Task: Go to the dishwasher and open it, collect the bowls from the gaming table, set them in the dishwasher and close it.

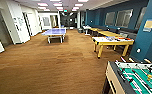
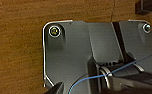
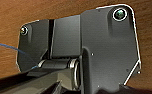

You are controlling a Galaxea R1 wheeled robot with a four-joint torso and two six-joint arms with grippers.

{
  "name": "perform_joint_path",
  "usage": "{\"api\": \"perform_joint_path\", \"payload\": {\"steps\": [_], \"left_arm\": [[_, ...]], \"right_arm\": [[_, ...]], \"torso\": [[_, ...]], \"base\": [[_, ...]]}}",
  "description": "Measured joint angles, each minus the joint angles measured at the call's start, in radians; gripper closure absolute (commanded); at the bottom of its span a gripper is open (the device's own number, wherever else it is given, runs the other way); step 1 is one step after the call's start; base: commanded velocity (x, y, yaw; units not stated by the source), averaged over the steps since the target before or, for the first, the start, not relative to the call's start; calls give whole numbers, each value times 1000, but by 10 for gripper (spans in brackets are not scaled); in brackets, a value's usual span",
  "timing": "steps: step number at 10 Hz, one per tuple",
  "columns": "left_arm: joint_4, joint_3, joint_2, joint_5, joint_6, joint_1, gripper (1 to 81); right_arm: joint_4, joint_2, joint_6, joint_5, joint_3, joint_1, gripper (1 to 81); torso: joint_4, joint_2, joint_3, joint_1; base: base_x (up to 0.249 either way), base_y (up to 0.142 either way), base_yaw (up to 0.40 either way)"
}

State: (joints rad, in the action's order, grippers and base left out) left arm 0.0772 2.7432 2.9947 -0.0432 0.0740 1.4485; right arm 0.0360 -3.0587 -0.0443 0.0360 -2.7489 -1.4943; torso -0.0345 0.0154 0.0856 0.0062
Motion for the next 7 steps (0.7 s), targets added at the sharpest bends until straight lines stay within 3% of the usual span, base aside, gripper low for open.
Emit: {"api": "perform_joint_path", "payload": {"steps": [3, 7], "left_arm": [[0, 0, 0, 24, 0, 47, 10], [0, 0, 0, 13, 0, 29, 10]], "right_arm": [[1, 0, 0, -22, 0, -43, 10], [1, 0, 0, -11, 0, -25, 10]], "torso": [[0, 2, 0, -3], [0, 2, 0, -3]], "base": [[191, 0, 0], [200, 0, 0]]}}
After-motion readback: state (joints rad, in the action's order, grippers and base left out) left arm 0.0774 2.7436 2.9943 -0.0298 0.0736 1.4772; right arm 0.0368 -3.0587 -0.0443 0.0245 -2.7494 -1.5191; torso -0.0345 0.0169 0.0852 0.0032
